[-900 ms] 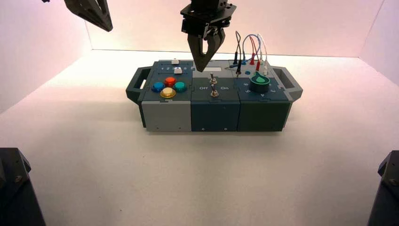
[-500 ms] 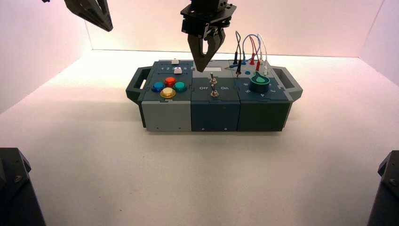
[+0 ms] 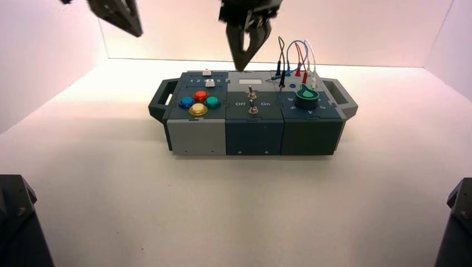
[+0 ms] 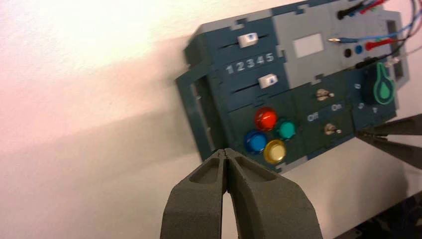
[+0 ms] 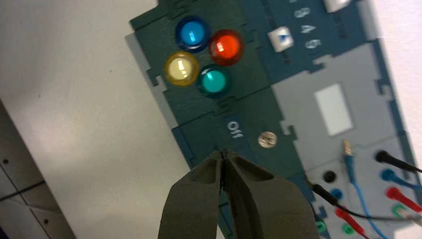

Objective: Move the bottom slider to position 2.

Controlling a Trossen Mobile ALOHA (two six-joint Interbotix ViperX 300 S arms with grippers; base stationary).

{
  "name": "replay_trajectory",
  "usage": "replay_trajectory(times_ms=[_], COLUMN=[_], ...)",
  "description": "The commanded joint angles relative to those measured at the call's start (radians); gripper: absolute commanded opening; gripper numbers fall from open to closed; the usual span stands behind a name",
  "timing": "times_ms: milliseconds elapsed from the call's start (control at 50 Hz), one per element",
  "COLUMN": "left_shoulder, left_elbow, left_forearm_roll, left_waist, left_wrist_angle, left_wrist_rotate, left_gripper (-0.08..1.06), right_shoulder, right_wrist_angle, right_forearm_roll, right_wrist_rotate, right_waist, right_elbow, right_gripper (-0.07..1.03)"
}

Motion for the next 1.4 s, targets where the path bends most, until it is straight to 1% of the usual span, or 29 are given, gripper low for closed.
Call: replay_trajectory(times_ms=[20, 120, 200, 220, 300, 320, 340, 400, 440, 460, 480, 520, 540, 580, 620, 640, 700, 720, 740, 780, 820, 860, 960, 1040, 1100, 1180, 1240, 1320, 1400], left_shoulder=[-0.008, -0.011, -0.020, -0.025, -0.026, -0.026, -0.026, -0.025, -0.018, -0.014, -0.011, -0.002, 0.002, 0.011, 0.020, 0.023, 0.034, 0.035, 0.040, 0.049, 0.057, 0.066, 0.101, 0.143, 0.176, 0.229, 0.255, 0.284, 0.302], left_elbow=[-0.026, -0.026, -0.026, -0.026, -0.025, -0.026, -0.028, -0.034, -0.044, -0.052, -0.055, -0.075, -0.080, -0.101, -0.124, -0.130, -0.156, -0.160, -0.167, -0.179, -0.186, -0.190, -0.204, -0.222, -0.235, -0.250, -0.256, -0.261, -0.256], left_forearm_roll=[-0.006, -0.006, -0.002, 0.005, 0.018, 0.018, 0.020, 0.028, 0.040, 0.052, 0.058, 0.094, 0.103, 0.149, 0.206, 0.221, 0.318, 0.330, 0.353, 0.380, 0.393, 0.393, 0.367, 0.337, 0.319, 0.284, 0.261, 0.239, 0.238], left_waist=[-0.031, -0.064, -0.098, -0.112, -0.153, -0.166, -0.179, -0.213, -0.236, -0.247, -0.252, -0.272, -0.275, -0.290, -0.301, -0.305, -0.319, -0.322, -0.328, -0.339, -0.348, -0.359, -0.382, -0.394, -0.399, -0.407, -0.407, -0.407, -0.407], left_wrist_angle=[0.008, 0.038, 0.043, 0.041, 0.037, 0.037, 0.037, 0.037, 0.035, 0.034, 0.035, 0.037, 0.037, 0.040, 0.044, 0.046, 0.061, 0.064, 0.074, 0.092, 0.100, 0.103, 0.095, 0.094, 0.103, 0.101, 0.094, 0.071, 0.028], left_wrist_rotate=[0.006, 0.005, 0.005, 0.003, -0.003, -0.011, -0.020, -0.054, -0.083, -0.098, -0.106, -0.140, -0.147, -0.192, -0.250, -0.265, -0.387, -0.410, -0.453, -0.520, -0.546, -0.555, -0.555, -0.554, -0.540, -0.517, -0.518, -0.520, -0.540], left_gripper=[-0.03, -0.03, -0.03, -0.03, -0.03, -0.03, -0.03, -0.03, -0.03, -0.03, -0.03, -0.03, -0.03, -0.03, -0.03, -0.03, -0.03, -0.03, -0.03, -0.03, -0.03, -0.03, -0.03, -0.03, -0.03, -0.03, -0.03, -0.03, -0.03], right_shoulder=[-0.057, -0.072, -0.083, -0.083, -0.095, -0.098, -0.101, -0.107, -0.112, -0.114, -0.118, -0.123, -0.124, -0.135, -0.140, -0.144, -0.153, -0.156, -0.160, -0.163, -0.166, -0.169, -0.179, -0.195, -0.209, -0.235, -0.249, -0.270, -0.284], right_wrist_angle=[-0.011, -0.017, -0.017, -0.018, -0.018, -0.018, -0.020, -0.029, -0.038, -0.046, -0.054, -0.063, -0.066, -0.081, -0.089, -0.095, -0.107, -0.110, -0.112, -0.114, -0.115, -0.117, -0.117, -0.117, -0.118, -0.120, -0.120, -0.123, -0.132], right_forearm_roll=[0.006, 0.008, 0.008, 0.008, 0.006, 0.005, 0.005, 0.003, 0.002, 0.002, 0.002, 0.002, 0.002, 0.002, 0.002, 0.002, 0.002, 0.002, 0.002, 0.002, 0.000, 0.002, 0.002, 0.002, 0.002, 0.000, 0.000, 0.000, 0.008], right_wrist_rotate=[0.021, 0.046, 0.080, 0.084, 0.127, 0.140, 0.161, 0.193, 0.212, 0.224, 0.235, 0.252, 0.256, 0.279, 0.291, 0.299, 0.316, 0.319, 0.321, 0.322, 0.327, 0.327, 0.342, 0.353, 0.353, 0.353, 0.353, 0.353, 0.354], right_waist=[-0.058, -0.107, -0.144, -0.149, -0.173, -0.179, -0.189, -0.206, -0.218, -0.225, -0.232, -0.241, -0.244, -0.253, -0.258, -0.259, -0.262, -0.264, -0.265, -0.267, -0.273, -0.279, -0.301, -0.319, -0.333, -0.354, -0.367, -0.374, -0.374], right_elbow=[-0.011, -0.012, -0.015, -0.015, -0.011, -0.011, -0.006, 0.003, 0.011, 0.017, 0.023, 0.032, 0.035, 0.049, 0.058, 0.063, 0.078, 0.083, 0.087, 0.094, 0.101, 0.104, 0.121, 0.133, 0.141, 0.149, 0.156, 0.170, 0.184], right_gripper=[-0.02, -0.02, -0.02, -0.02, -0.02, -0.02, -0.02, -0.02, -0.02, -0.02, -0.02, -0.02, -0.02, -0.02, -0.02, -0.02, -0.02, -0.02, -0.02, -0.02, -0.02, -0.02, -0.02, -0.02, -0.02, -0.02, -0.02, -0.02, -0.02])
